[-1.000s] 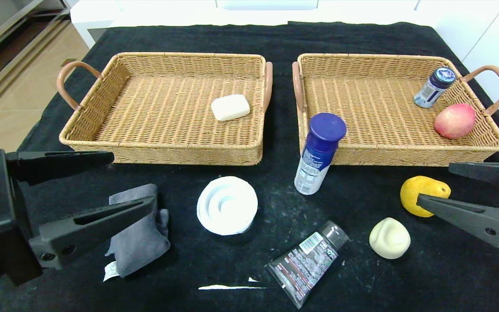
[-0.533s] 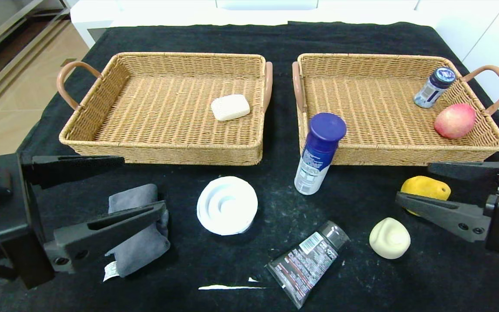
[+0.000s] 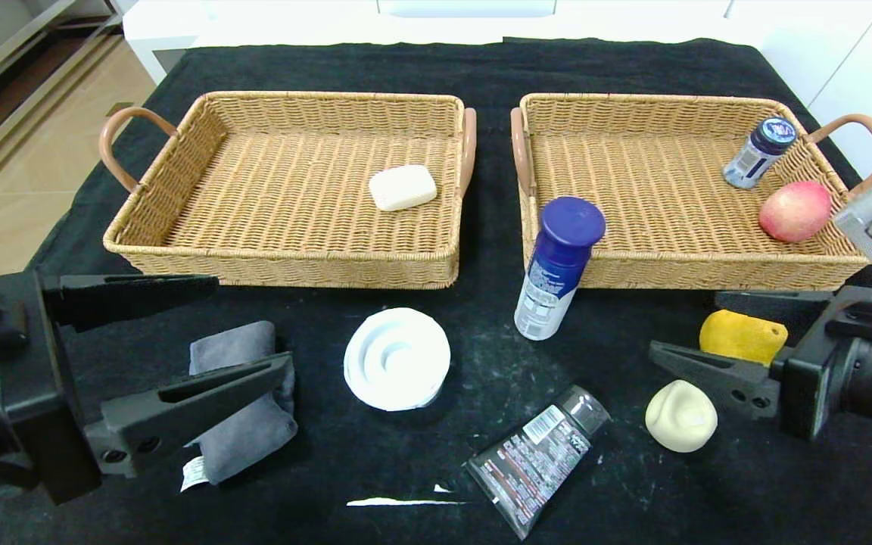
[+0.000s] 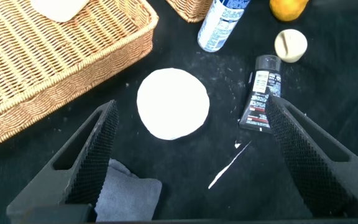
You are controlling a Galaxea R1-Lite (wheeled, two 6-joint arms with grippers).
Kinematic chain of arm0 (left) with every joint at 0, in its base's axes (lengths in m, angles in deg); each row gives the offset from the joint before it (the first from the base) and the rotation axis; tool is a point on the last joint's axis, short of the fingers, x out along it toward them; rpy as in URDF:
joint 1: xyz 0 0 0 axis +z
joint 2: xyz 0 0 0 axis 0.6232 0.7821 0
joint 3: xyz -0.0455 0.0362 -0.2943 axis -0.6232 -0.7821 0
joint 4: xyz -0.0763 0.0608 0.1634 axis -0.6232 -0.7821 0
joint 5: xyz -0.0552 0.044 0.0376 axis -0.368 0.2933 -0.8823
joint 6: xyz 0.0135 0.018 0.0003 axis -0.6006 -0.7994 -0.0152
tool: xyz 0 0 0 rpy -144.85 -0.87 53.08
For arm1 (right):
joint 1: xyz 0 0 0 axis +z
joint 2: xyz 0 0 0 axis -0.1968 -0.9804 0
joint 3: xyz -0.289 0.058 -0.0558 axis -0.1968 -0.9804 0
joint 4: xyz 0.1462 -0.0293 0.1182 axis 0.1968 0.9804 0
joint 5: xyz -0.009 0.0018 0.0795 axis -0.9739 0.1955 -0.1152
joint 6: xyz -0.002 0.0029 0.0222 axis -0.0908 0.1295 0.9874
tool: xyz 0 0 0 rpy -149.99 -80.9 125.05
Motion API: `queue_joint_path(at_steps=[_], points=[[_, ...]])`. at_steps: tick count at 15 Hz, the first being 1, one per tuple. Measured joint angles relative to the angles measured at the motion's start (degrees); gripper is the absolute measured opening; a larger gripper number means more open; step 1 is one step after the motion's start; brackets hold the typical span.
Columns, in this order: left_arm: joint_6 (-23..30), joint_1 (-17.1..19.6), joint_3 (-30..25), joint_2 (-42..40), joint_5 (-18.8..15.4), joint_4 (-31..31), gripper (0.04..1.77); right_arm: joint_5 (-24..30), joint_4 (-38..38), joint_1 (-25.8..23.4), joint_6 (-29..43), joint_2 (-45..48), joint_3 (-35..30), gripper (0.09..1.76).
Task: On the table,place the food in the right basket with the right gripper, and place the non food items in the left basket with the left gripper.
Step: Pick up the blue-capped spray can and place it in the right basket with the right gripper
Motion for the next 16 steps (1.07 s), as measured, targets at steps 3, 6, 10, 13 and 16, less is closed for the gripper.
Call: queue_joint_path(at_steps=[3,6,10,13,16], points=[[-0.02,-0.02,-0.09,0.06,0.33,-0.22,1.72,-3.24,-3.12,3.50,-0.18,-1.90,-0.21,1.71],[-0.02,-0.06,-0.20,0.09,0.33,-0.02,1.72,-7.34,-7.69,6.68,-0.18,-4.57,-0.37,1.71],[-0.02,-0.06,-0.27,0.09,0.33,-0.07,1.72,-8.45,-12.46,8.91,-0.05,-8.02,-0.04,1.71],[-0.02,-0.09,-0.27,0.11,0.33,-0.16,1.72,-9.80,-17.26,9.79,0.00,-10.91,0.24,1.71],[-0.05,-0.15,-0.27,0.22,0.33,-0.05,1.72,-9.96,-20.37,10.07,0.01,-13.51,0.44,1.71]])
